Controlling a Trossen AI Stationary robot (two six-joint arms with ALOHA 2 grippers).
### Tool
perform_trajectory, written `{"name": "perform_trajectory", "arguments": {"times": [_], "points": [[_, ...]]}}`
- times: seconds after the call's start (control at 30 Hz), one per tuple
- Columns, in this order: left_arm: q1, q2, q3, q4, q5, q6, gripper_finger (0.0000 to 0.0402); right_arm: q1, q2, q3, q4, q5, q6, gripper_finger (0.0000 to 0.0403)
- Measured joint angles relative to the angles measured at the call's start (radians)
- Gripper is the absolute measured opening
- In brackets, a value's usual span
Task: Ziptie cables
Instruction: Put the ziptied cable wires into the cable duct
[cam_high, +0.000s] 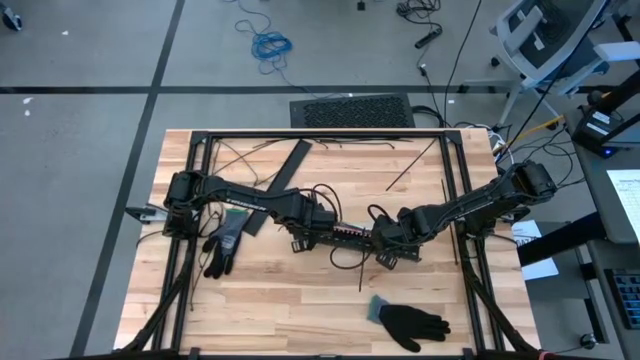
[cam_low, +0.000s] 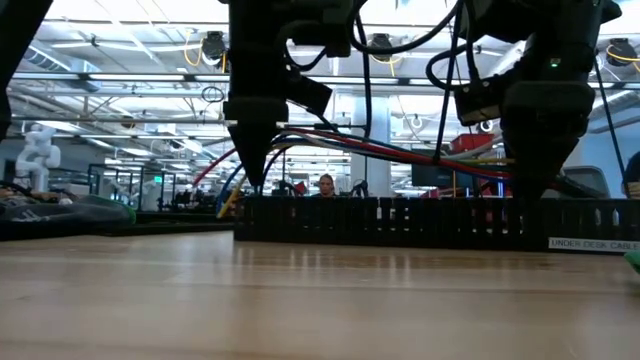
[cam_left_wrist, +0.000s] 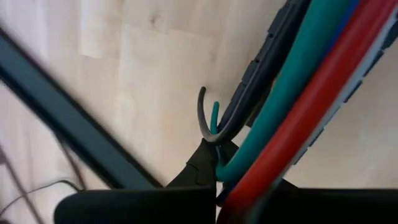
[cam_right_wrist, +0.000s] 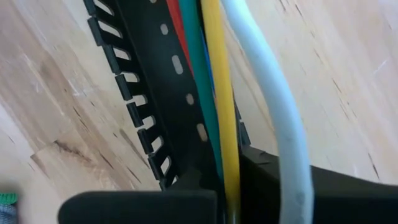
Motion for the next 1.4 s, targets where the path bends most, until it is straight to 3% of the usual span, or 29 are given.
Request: {"name": "perform_trajectory", "arguments": {"times": [0.17,0.3,0.67,0.93,1.13,1.4], "points": [[-0.007,0.017,0.0,-0.038,0.027,0.026,0.0006,0.0,0.0,0.0,-0.002,0.0,-0.011,0.0],[-0.011,0.017,0.0,-0.062,-0.032,0.031,0.0006,0.0,0.0,0.001,0.006,-0.002,-0.011,0.0],[-0.011,0.017,0.002,-0.134,-0.072,0.087,0.0005,-0.001,-0.001,0.003,0.032,-0.009,-0.011,0.0],[-0.012,0.015,0.007,-0.148,-0.162,0.054,0.0005,0.0,-0.001,0.002,0.055,-0.021,-0.008,0.0],[-0.012,0.004,0.085,-0.183,-0.168,0.002,0.0005,0.0,-0.001,0.0,0.038,-0.054,-0.042,0.0],[-0.016,0.001,0.095,-0.211,0.02,-0.029,0.0004,0.003,-0.001,0.0,0.025,-0.054,-0.084,0.0]]}}
